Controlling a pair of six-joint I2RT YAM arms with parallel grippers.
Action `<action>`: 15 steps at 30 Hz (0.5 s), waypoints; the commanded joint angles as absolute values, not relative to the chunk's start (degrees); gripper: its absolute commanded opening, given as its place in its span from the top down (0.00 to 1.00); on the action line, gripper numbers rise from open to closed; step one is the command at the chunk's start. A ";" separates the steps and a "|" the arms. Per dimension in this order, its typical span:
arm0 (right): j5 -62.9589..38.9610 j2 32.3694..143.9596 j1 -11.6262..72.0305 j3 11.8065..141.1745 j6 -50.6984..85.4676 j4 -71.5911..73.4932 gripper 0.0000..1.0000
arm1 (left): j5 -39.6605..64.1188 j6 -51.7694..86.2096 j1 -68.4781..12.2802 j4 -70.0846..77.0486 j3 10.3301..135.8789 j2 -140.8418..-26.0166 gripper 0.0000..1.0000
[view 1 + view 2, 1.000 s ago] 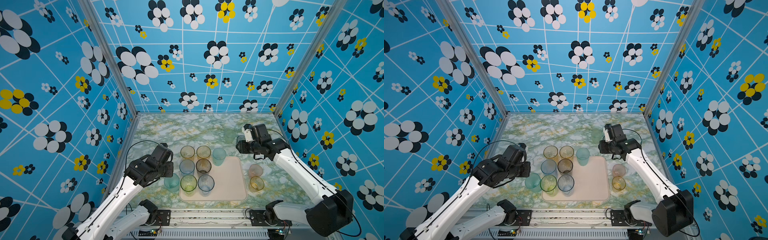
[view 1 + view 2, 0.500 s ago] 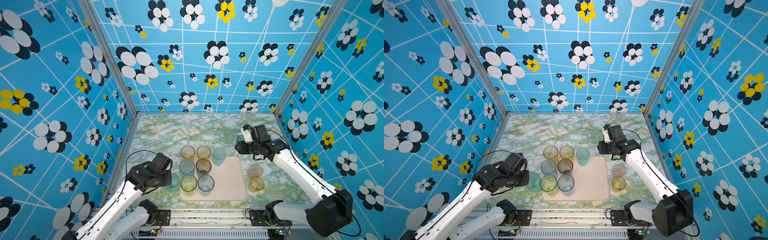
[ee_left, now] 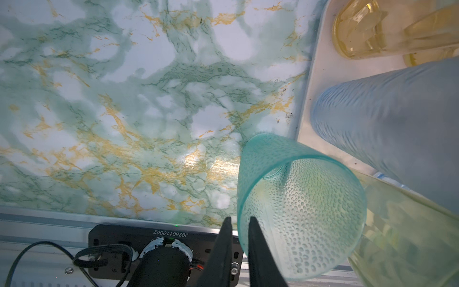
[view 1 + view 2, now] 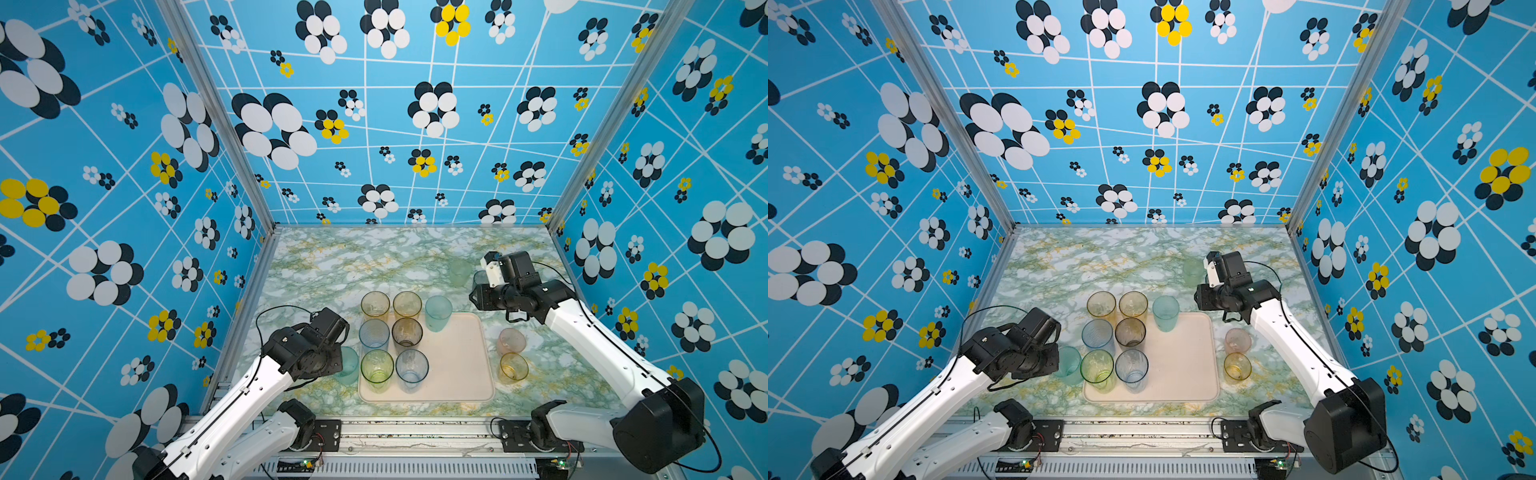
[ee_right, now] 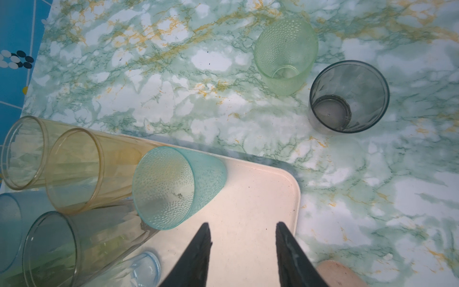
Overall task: Place the glasses into the tray
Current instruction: Pick up the glass from the bottom-left of the table.
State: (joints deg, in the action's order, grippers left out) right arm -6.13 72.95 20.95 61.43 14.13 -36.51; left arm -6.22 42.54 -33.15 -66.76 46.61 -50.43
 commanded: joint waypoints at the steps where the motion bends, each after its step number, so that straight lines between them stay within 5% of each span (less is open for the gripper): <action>1: -6.96 71.89 20.63 60.92 13.36 -35.86 0.55 | -6.60 43.56 -33.40 -65.37 45.31 -50.55 0.84; 15: -7.29 72.25 20.64 60.74 13.62 -35.51 0.55 | -6.49 42.94 -33.31 -64.34 44.65 -50.80 0.90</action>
State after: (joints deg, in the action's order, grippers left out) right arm -6.57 72.93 20.95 61.43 14.13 -36.49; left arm -6.04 42.65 -33.15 -64.23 45.36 -50.48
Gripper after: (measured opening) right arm 0.453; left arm 0.104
